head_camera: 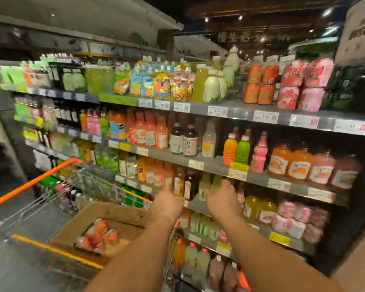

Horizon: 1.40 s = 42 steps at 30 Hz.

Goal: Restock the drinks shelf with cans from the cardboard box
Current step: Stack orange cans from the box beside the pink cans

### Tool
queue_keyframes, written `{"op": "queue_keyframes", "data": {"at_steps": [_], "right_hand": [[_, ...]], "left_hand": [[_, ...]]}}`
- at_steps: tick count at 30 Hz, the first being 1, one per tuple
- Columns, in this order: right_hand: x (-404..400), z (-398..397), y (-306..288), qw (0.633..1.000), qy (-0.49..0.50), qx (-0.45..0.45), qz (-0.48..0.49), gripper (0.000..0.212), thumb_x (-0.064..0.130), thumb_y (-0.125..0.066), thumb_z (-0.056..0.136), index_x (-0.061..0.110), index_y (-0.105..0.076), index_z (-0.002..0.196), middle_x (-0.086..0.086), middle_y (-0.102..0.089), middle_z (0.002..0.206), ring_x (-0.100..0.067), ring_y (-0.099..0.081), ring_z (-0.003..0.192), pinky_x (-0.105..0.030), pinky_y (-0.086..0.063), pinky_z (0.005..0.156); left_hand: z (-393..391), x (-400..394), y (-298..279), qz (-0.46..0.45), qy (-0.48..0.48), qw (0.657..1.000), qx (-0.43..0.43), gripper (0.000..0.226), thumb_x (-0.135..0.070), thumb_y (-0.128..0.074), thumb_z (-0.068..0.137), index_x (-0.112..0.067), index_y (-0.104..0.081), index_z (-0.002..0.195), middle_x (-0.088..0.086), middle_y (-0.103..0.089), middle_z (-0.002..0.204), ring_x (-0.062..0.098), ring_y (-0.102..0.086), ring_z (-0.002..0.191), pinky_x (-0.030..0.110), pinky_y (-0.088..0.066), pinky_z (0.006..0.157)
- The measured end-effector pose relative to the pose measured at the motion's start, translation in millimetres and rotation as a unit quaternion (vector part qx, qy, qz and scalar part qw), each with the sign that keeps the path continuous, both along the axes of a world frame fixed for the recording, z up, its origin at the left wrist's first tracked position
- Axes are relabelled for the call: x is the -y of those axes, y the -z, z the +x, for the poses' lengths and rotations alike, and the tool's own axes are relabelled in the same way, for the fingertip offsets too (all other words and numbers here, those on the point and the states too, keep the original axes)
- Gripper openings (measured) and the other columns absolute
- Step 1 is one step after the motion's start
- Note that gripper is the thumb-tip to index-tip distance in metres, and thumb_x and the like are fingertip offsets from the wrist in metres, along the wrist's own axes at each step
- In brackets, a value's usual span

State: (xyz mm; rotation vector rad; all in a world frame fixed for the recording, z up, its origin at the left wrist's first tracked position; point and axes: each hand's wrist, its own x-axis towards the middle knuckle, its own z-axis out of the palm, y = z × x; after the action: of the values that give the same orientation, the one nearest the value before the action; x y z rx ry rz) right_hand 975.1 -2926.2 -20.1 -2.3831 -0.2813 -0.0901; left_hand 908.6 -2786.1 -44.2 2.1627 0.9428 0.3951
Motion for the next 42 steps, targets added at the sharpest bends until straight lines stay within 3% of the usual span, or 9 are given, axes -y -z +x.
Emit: {"op": "queue_keyframes", "data": {"at_steps": [6, 10, 14, 20, 25, 30, 34, 38, 42], "right_hand": [[-59, -127, 113, 0.988, -0.114, -0.078, -0.062, 0.056, 0.041, -0.06, 0.088, 0.01, -0.043, 0.131, -0.012, -0.054, 0.13, -0.032, -0.054, 0.119, -0.039, -0.046, 0.097], [-92, -183, 142, 0.975, -0.184, -0.089, -0.087, 0.052, 0.041, -0.061, 0.089, 0.012, -0.045, 0.129, -0.008, -0.054, 0.126, -0.027, -0.053, 0.118, -0.04, -0.046, 0.099], [-113, -195, 148, 0.971, -0.212, -0.068, -0.084, 0.051, 0.039, -0.062, 0.089, 0.012, -0.046, 0.129, -0.006, -0.054, 0.123, -0.024, -0.053, 0.116, -0.038, -0.047, 0.098], [-146, -166, 153, 0.962, -0.249, -0.054, -0.097, 0.051, 0.038, -0.057, 0.089, 0.013, -0.045, 0.131, -0.005, -0.053, 0.121, -0.024, -0.054, 0.112, -0.039, -0.049, 0.095], [-171, -113, 164, 0.949, -0.294, -0.041, -0.111, 0.06, 0.039, -0.059, 0.09, 0.012, -0.038, 0.14, -0.007, -0.049, 0.133, -0.025, -0.05, 0.121, -0.039, -0.046, 0.1], [-191, -56, 181, 0.935, -0.323, -0.032, -0.141, 0.055, 0.042, -0.06, 0.088, 0.013, -0.044, 0.132, -0.005, -0.054, 0.123, -0.023, -0.055, 0.113, -0.039, -0.051, 0.093], [-215, -29, 200, 0.922, -0.344, -0.06, -0.167, 0.056, 0.039, -0.058, 0.09, 0.01, -0.042, 0.135, -0.008, -0.052, 0.128, -0.026, -0.053, 0.116, -0.037, -0.047, 0.096], [-246, -18, 222, 0.909, -0.373, -0.08, -0.168, 0.055, 0.036, -0.059, 0.09, 0.009, -0.041, 0.136, -0.008, -0.052, 0.13, -0.027, -0.05, 0.122, -0.037, -0.042, 0.103], [-287, -7, 233, 0.902, -0.378, -0.116, -0.174, 0.059, 0.037, -0.058, 0.092, 0.01, -0.037, 0.141, -0.007, -0.048, 0.136, -0.024, -0.047, 0.128, -0.035, -0.037, 0.109]], "left_hand": [[-135, -17, 104, -0.056, -0.068, 0.991, -0.099, 0.049, -0.04, -0.069, 0.089, -0.015, -0.058, 0.13, 0.011, -0.068, 0.125, 0.032, -0.062, 0.119, 0.037, -0.052, 0.096], [-199, -51, 132, -0.058, -0.129, 0.983, -0.115, 0.039, -0.041, -0.069, 0.087, -0.021, -0.062, 0.12, 0.005, -0.068, 0.118, 0.029, -0.064, 0.111, 0.039, -0.054, 0.092], [-223, -74, 136, -0.041, -0.161, 0.979, -0.116, 0.042, -0.04, -0.069, 0.087, -0.022, -0.059, 0.124, 0.005, -0.065, 0.119, 0.028, -0.063, 0.111, 0.04, -0.054, 0.092], [-196, -99, 143, -0.013, -0.167, 0.979, -0.119, 0.057, -0.04, -0.068, 0.088, -0.023, -0.051, 0.14, 0.004, -0.064, 0.124, 0.027, -0.062, 0.114, 0.037, -0.053, 0.092], [-145, -116, 152, -0.031, -0.178, 0.976, -0.12, 0.048, -0.038, -0.069, 0.085, -0.021, -0.055, 0.127, 0.005, -0.064, 0.123, 0.029, -0.063, 0.114, 0.041, -0.053, 0.094], [-95, -124, 169, -0.054, -0.204, 0.97, -0.119, 0.07, -0.038, -0.067, 0.089, -0.023, -0.039, 0.151, 0.007, -0.048, 0.148, 0.028, -0.053, 0.131, 0.037, -0.047, 0.103], [-74, -139, 181, -0.113, -0.251, 0.957, -0.095, 0.083, -0.039, -0.067, 0.085, -0.034, -0.027, 0.157, 0.004, -0.054, 0.143, 0.028, -0.056, 0.127, 0.036, -0.049, 0.102], [-59, -171, 203, -0.152, -0.284, 0.941, -0.104, 0.072, -0.045, -0.063, 0.081, -0.032, -0.042, 0.149, 0.001, -0.06, 0.137, 0.024, -0.059, 0.123, 0.036, -0.051, 0.101], [-41, -210, 217, -0.178, -0.282, 0.933, -0.137, 0.057, -0.032, -0.068, 0.086, -0.022, -0.05, 0.14, 0.008, -0.06, 0.132, 0.029, -0.06, 0.121, 0.036, -0.051, 0.099]]}}
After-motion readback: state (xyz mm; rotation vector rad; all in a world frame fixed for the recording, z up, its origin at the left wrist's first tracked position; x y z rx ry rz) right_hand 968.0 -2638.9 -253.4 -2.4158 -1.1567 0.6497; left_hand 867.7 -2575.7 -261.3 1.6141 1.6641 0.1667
